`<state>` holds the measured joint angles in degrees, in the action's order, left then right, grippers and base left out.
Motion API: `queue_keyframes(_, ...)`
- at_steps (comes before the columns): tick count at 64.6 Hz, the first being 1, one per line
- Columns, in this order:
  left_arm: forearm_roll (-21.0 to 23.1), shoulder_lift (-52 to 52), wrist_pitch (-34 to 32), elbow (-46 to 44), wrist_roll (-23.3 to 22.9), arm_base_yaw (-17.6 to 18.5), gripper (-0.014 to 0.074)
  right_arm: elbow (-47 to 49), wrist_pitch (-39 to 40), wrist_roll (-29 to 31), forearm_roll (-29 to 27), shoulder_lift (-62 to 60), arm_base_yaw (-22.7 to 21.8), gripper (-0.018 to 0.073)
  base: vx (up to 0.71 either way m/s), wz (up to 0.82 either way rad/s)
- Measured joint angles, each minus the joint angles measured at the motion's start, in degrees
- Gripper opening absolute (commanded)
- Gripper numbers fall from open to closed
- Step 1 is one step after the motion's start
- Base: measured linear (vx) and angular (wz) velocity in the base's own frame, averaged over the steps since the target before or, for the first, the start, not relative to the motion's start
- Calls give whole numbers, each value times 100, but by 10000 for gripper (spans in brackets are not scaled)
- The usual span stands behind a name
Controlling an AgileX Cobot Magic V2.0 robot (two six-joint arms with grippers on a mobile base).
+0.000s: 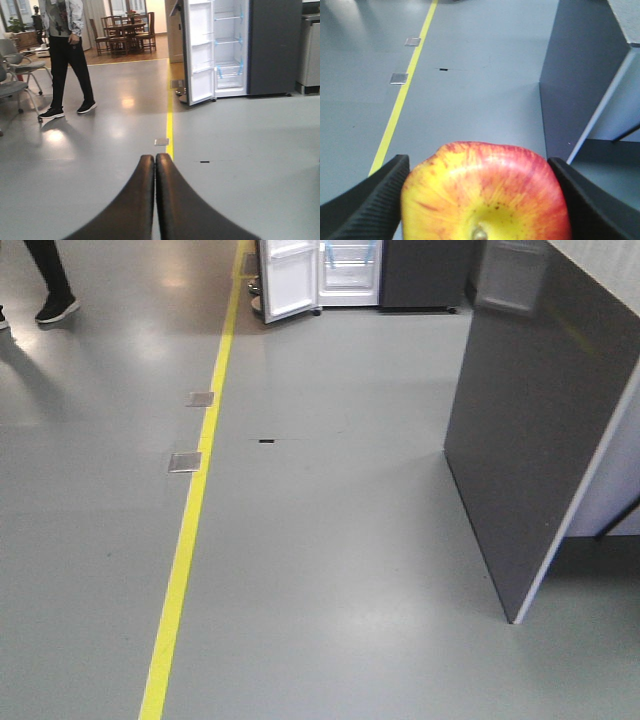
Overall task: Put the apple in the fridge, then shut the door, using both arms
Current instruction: 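Drive the base along the yellow floor line toward the open refrigerator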
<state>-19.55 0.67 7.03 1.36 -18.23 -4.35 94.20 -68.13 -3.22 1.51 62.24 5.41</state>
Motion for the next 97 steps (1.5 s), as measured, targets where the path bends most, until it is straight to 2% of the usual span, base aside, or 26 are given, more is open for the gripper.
queue_keyframes(41, 0, 0, 0, 0, 0, 0, -6, 0, 0, 0, 0, 0, 0, 78, 9, 20)
queue_keyframes(97, 0, 0, 0, 0, 0, 0, -6, 0, 0, 0, 0, 0, 0, 78, 14, 3)
